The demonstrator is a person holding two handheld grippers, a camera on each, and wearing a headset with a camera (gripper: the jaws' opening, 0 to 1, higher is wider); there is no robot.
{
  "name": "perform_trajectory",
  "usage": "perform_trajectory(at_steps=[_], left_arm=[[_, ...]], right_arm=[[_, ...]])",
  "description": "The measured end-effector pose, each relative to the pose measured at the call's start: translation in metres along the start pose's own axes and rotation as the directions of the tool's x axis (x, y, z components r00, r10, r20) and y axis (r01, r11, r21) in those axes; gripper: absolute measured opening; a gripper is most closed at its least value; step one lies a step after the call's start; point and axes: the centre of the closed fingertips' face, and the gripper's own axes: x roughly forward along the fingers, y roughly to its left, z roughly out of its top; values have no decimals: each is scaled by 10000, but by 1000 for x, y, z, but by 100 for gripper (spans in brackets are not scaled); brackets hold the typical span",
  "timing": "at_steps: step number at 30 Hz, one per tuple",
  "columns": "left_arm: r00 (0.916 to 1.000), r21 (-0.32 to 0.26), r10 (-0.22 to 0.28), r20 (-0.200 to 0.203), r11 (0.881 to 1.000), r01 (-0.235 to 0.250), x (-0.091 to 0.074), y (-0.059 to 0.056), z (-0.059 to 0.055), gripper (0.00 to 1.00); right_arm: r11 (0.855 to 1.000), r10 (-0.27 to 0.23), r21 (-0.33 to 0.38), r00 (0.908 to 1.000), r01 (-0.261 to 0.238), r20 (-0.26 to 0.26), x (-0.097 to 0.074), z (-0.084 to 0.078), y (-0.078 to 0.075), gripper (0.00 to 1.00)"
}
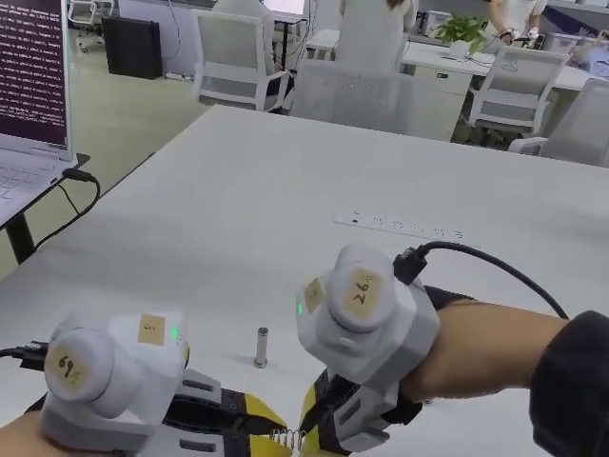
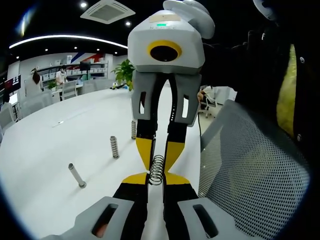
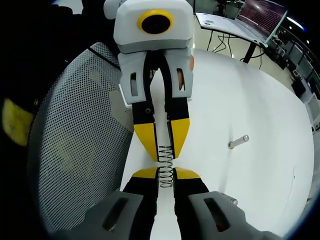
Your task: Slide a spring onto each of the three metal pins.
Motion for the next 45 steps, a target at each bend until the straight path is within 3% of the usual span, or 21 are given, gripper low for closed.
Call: perform_trajectory(at_steps=[21, 32, 45], left_arm=[[9999, -23, -101, 15, 9999, 101, -2, -3, 4, 2], [9998, -69, -167, 72, 9998, 168, -3, -5, 6, 2], [9999, -82, 16, 151, 10000, -14, -6, 1, 5, 2]], right_arm=[[9999, 163, 39, 9997, -164, 177, 4, -4, 2, 14], [9998, 133, -118, 9997, -131, 208, 6, -8, 1, 10], [9999, -131, -97, 9981, 137, 606, -14, 3, -2, 8]])
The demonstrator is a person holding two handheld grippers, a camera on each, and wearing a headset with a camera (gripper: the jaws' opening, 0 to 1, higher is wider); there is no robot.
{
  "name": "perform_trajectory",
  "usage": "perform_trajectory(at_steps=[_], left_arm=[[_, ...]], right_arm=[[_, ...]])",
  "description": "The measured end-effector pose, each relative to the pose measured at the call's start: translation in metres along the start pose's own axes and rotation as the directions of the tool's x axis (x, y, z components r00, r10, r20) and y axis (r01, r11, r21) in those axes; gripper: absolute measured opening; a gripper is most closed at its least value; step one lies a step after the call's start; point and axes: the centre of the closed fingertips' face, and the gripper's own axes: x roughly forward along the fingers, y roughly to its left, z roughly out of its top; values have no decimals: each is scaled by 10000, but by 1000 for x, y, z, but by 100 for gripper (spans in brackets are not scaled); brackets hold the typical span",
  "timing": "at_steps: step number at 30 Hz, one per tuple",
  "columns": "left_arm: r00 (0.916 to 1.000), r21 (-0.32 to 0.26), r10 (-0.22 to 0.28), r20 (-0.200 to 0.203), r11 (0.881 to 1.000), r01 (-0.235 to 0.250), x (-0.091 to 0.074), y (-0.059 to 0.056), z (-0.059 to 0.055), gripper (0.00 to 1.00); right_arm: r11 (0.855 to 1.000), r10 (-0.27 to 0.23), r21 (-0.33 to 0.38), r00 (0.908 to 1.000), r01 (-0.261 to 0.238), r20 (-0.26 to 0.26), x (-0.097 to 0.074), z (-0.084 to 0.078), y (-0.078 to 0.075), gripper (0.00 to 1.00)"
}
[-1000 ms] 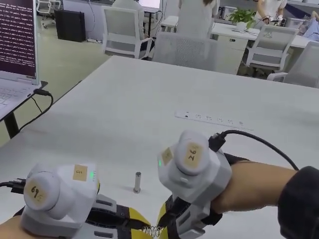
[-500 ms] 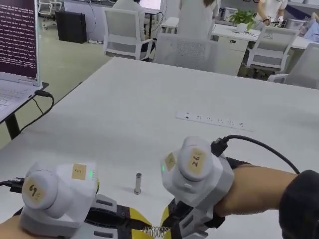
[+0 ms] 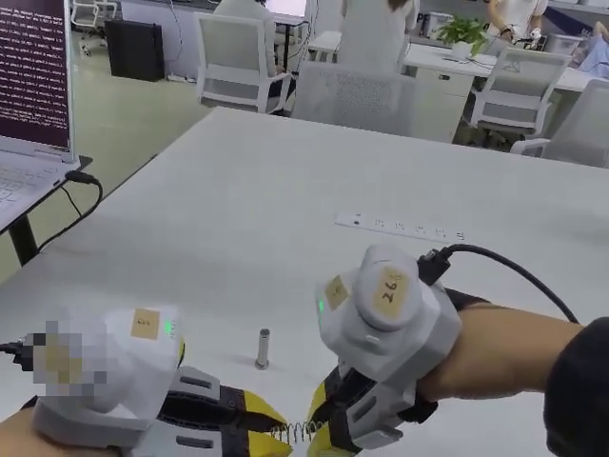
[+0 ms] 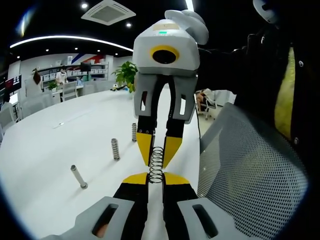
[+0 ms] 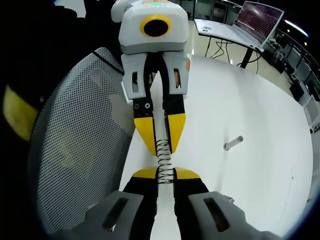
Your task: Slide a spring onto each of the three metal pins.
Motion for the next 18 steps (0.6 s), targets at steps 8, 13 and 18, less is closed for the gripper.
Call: perform_trajectory(at_steps=[8, 13, 18], left_arm=[[9998, 21, 170, 114, 9999, -170, -1, 4, 1, 2], [9996, 69, 210, 171, 9998, -211, 0, 5, 2, 3], [9994, 110, 257, 223, 9996, -260, 1, 6, 3, 3]], right_arm=[[9997, -219, -143, 9996, 222, 160, -7, 9, -2, 8], [9997, -230, -75, 9993, 232, 286, -12, 15, -2, 8], [9995, -317, -78, 9989, 319, 334, -14, 19, -2, 8]])
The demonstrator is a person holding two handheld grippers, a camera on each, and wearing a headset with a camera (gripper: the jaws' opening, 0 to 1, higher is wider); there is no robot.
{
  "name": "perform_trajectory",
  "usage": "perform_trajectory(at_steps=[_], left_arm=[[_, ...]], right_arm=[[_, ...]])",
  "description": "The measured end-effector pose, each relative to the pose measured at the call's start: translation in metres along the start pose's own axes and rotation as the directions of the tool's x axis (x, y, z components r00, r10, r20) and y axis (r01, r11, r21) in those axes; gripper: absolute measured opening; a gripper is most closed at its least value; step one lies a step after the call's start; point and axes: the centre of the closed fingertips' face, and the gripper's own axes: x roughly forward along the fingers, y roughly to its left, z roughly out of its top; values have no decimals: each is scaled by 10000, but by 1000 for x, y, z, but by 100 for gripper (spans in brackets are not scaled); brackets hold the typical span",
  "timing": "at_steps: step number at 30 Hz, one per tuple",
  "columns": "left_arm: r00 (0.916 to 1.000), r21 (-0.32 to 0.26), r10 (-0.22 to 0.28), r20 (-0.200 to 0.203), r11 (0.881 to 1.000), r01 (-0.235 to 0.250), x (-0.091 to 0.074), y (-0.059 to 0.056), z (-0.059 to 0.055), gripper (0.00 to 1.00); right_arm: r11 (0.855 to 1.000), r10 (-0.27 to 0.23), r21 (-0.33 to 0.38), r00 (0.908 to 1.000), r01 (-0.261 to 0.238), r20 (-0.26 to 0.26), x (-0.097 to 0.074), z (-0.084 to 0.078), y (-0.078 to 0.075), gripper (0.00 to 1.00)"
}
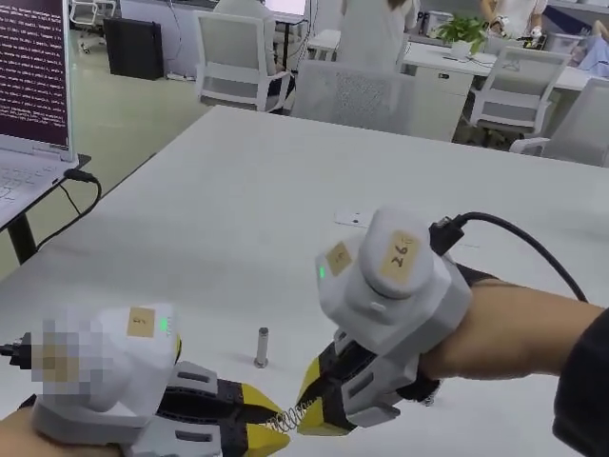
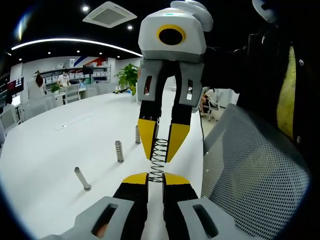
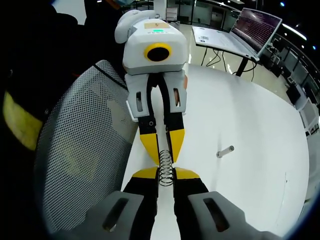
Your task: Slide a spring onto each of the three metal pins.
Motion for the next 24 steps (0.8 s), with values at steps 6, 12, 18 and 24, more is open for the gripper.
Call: perform_trajectory(at_steps=[6, 12, 18, 24], left_arm=[[10000, 54, 7, 12, 10000, -7, 1, -1, 0, 3], [10000, 130, -38, -33, 9999, 38, 2, -2, 0, 3], [9999, 157, -124, -47, 9998, 124, 2, -3, -2, 2], [9998, 158, -139, -142, 9998, 141, 3, -3, -4, 1]], right_arm=[[10000, -64, -67, 10000, 64, 38, -1, 6, 1, 8], [9999, -66, -149, 10000, 67, 74, -1, 10, 2, 8], [10000, 0, -86, 10000, 0, 44, 0, 9, 3, 8], [9999, 21, 101, 9999, -22, 103, 0, 8, 2, 10]])
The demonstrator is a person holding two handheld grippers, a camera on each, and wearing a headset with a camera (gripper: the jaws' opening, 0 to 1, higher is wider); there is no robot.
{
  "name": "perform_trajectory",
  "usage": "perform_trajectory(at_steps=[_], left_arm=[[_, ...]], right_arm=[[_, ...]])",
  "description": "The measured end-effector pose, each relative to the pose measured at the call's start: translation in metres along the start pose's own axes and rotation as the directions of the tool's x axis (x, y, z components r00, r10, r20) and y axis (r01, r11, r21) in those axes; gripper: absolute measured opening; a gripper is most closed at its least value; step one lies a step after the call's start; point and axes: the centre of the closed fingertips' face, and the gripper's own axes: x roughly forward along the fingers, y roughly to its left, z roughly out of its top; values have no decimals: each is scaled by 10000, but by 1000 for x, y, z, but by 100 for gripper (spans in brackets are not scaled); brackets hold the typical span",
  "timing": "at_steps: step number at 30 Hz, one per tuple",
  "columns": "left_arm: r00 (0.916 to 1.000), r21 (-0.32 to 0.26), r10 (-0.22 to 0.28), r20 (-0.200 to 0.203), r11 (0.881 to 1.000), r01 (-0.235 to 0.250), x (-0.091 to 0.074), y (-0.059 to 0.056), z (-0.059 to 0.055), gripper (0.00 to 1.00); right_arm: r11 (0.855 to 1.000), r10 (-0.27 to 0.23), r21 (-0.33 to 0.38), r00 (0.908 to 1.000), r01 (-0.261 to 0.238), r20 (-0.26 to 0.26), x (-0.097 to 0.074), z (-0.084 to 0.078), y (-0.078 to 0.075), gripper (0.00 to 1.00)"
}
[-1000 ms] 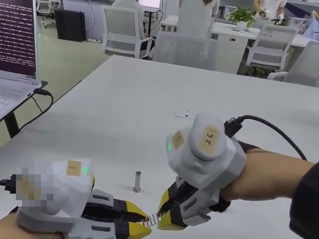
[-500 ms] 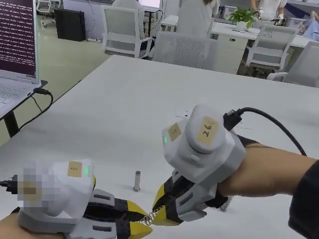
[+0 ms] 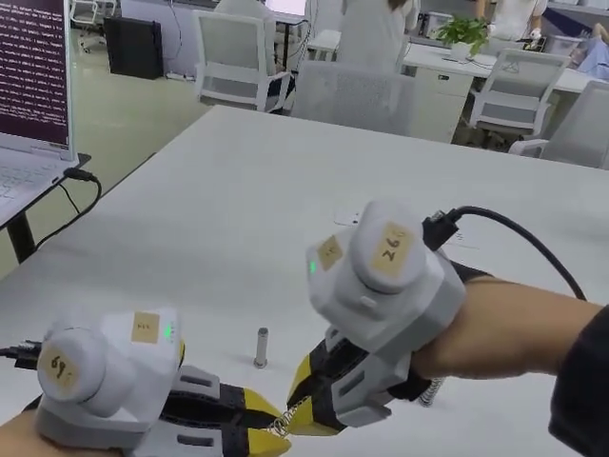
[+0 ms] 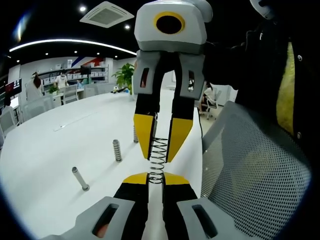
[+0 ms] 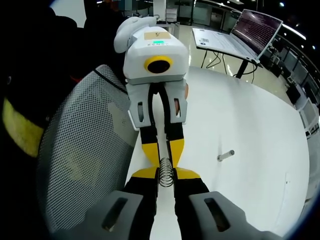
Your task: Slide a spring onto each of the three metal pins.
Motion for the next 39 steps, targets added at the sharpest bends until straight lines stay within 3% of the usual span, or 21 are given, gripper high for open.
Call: perform_trajectory(at_steps=[13, 19, 29, 39], left_arm=[[9998, -73, 106, 157, 9999, -105, -2, 1, 2, 1], [9997, -73, 149, 212, 9999, -147, -2, 2, 3, 2], [9985, -131, 356, 419, 9993, -350, -2, 6, 7, 2], [9988, -84, 329, 369, 9994, -326, 0, 5, 6, 3]], right_arm=[[9996, 50, 290, 9999, -54, 137, 2, -4, 0, 13], [9997, -39, 252, 9998, 34, 209, 1, -2, -1, 9], [9997, -199, 159, 9997, 201, -147, -1, 5, -6, 8], [9999, -120, 49, 9980, 123, -628, 0, 4, -5, 8]])
